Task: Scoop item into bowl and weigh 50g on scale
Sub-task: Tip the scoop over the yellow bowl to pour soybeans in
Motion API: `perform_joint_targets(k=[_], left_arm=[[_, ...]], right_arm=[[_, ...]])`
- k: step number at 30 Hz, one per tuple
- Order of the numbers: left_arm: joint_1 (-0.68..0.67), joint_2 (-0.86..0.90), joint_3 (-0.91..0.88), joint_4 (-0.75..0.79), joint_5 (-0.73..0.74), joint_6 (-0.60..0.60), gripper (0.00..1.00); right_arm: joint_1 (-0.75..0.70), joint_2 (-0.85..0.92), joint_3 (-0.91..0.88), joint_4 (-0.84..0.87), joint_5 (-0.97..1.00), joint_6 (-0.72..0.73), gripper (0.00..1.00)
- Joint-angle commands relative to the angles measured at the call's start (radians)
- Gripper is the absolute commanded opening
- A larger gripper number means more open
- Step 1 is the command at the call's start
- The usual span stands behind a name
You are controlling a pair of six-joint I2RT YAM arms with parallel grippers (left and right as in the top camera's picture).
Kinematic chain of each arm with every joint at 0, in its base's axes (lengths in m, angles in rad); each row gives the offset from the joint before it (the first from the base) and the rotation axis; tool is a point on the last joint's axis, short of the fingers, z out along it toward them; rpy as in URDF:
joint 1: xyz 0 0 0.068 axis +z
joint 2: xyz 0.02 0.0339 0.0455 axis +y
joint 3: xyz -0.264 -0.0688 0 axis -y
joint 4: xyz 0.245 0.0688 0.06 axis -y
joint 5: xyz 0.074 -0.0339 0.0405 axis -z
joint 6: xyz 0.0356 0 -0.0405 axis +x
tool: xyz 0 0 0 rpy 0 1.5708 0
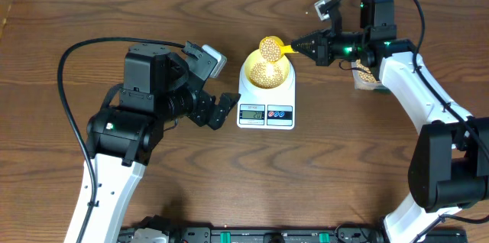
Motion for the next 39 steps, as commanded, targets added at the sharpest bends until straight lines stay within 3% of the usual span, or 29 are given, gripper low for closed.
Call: perform_joint_targets(k=[1,39], left_arm=[[0.005,0.005,-0.005,0.001,0.009,-0.002,0.98],[0.005,0.005,-0.005,0.001,0.009,-0.002,0.98]], right_arm=[[0.013,0.006,-0.003,0.002,-0.010,-0.090,0.01],[0.024,0.006,-0.003,-0.009,0.030,-0.135,0.01]])
